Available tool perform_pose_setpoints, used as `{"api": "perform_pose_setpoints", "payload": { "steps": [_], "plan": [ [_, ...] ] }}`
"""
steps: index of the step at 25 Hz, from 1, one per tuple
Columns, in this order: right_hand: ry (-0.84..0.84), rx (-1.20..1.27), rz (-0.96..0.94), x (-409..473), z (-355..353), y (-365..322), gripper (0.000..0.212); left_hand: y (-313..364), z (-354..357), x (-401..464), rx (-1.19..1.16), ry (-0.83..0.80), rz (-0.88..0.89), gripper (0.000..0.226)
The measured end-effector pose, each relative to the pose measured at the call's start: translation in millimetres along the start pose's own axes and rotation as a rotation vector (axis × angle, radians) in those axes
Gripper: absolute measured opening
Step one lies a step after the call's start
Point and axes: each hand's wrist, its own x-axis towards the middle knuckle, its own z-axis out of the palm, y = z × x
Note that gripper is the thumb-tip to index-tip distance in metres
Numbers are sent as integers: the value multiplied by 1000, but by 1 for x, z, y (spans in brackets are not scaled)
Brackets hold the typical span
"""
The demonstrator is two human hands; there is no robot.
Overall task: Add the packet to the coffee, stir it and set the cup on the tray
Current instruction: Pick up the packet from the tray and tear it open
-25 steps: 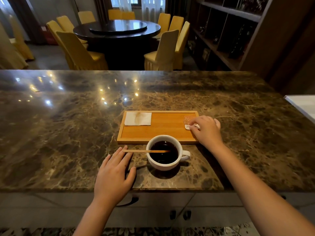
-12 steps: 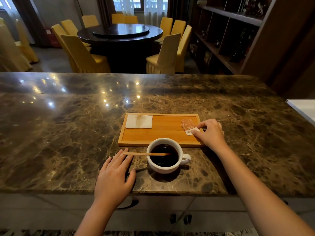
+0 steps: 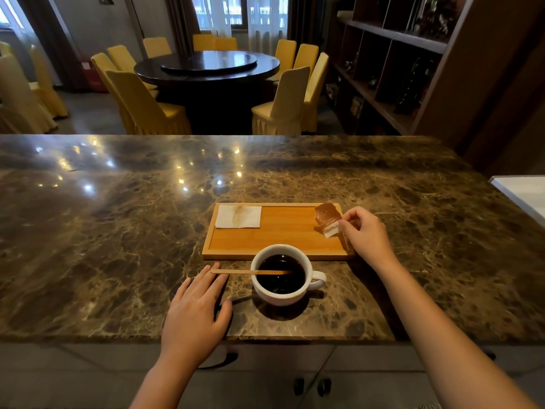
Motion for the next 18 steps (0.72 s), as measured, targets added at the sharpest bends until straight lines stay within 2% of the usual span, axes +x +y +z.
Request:
{"api": "perform_pose_setpoints", "payload": {
  "steps": [4, 7, 12, 14, 18],
  "plan": [
    [-14, 504, 226, -10, -8, -11, 6, -1, 1, 0, 2, -3, 0, 49],
    [-31, 738, 312, -17, -11, -14, 16, 0, 1, 0, 4, -6, -2, 51],
    [-13, 1092, 390, -29, -12, -23, 9, 0, 0, 1, 0, -7, 3, 51],
    [-26, 1142, 379, -35, -13, -29, 9, 0, -1, 1, 3, -5, 8, 50],
    [-115, 928, 198, -47, -15, -41, 10, 0, -1, 1, 12, -6, 6, 50]
  ]
}}
